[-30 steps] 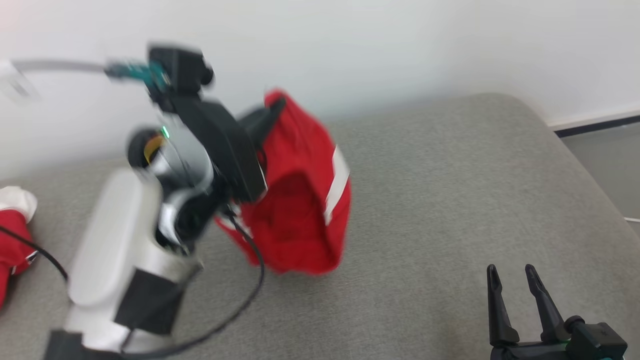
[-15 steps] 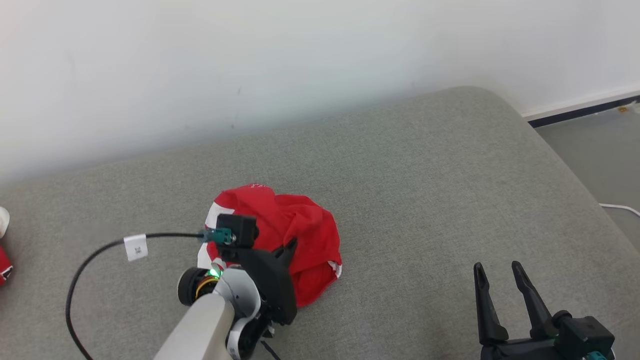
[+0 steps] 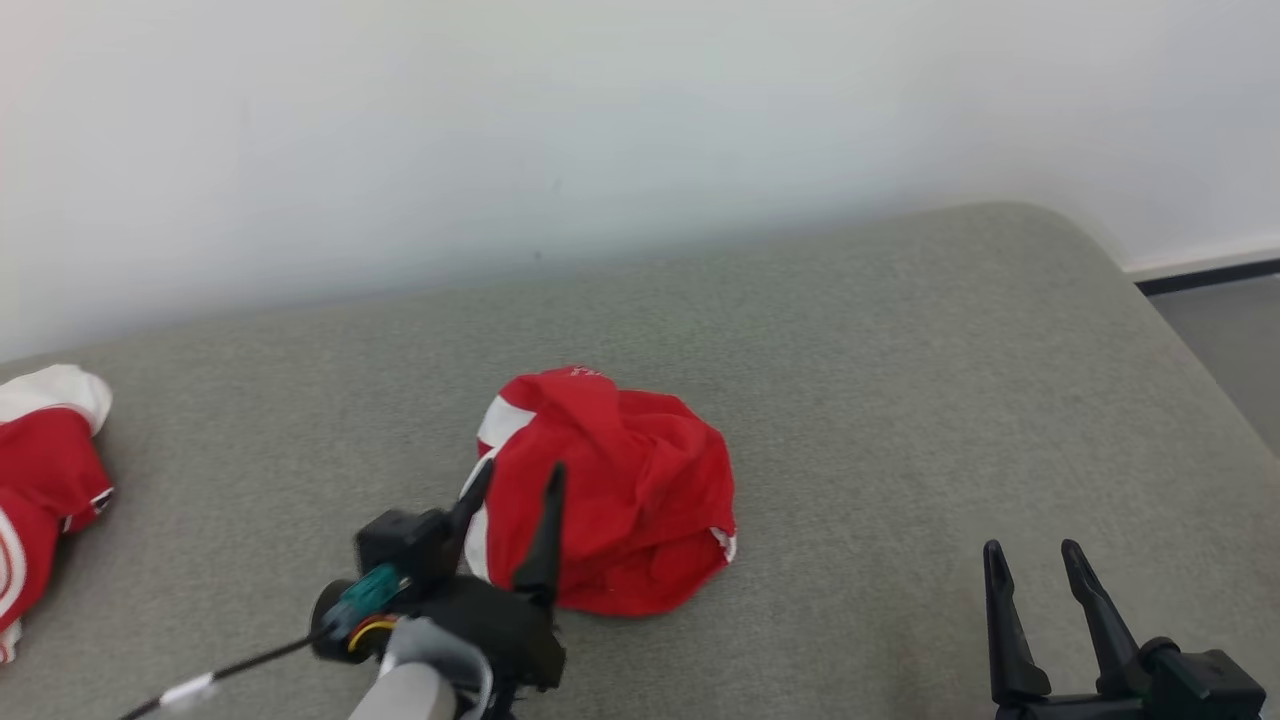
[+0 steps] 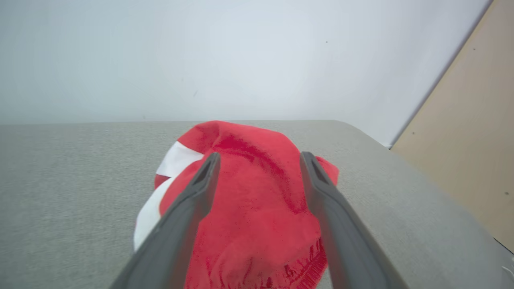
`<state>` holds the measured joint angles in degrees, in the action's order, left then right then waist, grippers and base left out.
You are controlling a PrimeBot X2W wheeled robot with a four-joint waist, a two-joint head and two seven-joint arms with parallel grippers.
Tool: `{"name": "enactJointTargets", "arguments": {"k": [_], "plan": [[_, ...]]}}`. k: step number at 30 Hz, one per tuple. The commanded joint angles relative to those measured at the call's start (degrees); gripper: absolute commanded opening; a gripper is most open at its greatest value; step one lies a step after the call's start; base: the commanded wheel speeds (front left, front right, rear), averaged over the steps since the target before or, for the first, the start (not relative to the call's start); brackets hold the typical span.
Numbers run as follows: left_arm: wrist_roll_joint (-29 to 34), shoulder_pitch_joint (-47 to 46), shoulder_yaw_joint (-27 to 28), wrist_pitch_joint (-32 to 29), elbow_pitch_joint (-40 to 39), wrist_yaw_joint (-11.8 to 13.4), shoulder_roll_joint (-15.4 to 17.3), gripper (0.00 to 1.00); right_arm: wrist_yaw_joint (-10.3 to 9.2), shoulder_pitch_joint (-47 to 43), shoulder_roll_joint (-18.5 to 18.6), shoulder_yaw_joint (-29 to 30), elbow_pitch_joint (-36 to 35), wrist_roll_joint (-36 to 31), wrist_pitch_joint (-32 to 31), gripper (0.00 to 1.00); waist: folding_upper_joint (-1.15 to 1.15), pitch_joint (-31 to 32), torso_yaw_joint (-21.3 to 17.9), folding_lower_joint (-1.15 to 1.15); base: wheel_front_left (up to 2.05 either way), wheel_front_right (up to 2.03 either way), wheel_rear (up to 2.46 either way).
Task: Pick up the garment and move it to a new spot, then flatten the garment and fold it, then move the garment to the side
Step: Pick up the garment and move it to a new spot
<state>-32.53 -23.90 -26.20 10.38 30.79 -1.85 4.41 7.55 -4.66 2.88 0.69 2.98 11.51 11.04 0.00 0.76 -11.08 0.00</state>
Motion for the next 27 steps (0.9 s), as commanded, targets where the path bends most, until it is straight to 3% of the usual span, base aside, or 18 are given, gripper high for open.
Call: {"name": "enactJointTargets", "arguments": {"k": [1,6,10,15,27], "plan": [[1.1,2.5,1.1,2.6,-2.1,1.1,1.2,1.00,-0.12,-0.9,0.0,0.5,-0.3,-0.1,-0.2,1.00,0.00,0.8,2.7,0.00,0.00,0.00,0.00],[5.4,10.5,6.0,4.9,-13.1,4.1,3.4,1.00,-0.12,-1.6,0.0,1.0,-0.6,1.0,-0.1,1.00,0.00,1.3,5.8,0.00,0.00,0.00,0.00],[9.6,19.2,13.0,4.8,-23.1,5.1,2.4,1.00,-0.12,-1.7,0.0,1.6,-0.8,1.0,0.2,1.00,0.00,1.3,7.9,0.00,0.00,0.00,0.00],[13.7,26.4,19.5,4.8,-28.1,3.4,0.5,1.00,-0.12,-2.2,0.0,1.4,0.0,0.1,0.6,1.00,0.00,1.7,9.8,0.00,0.00,0.00,0.00],[20.7,33.6,27.2,4.9,-28.5,-1.8,-1.0,1.00,-0.12,-4.1,0.0,-0.3,4.2,-1.2,2.8,1.00,0.00,3.0,11.2,0.00,0.00,0.00,0.00]]}}
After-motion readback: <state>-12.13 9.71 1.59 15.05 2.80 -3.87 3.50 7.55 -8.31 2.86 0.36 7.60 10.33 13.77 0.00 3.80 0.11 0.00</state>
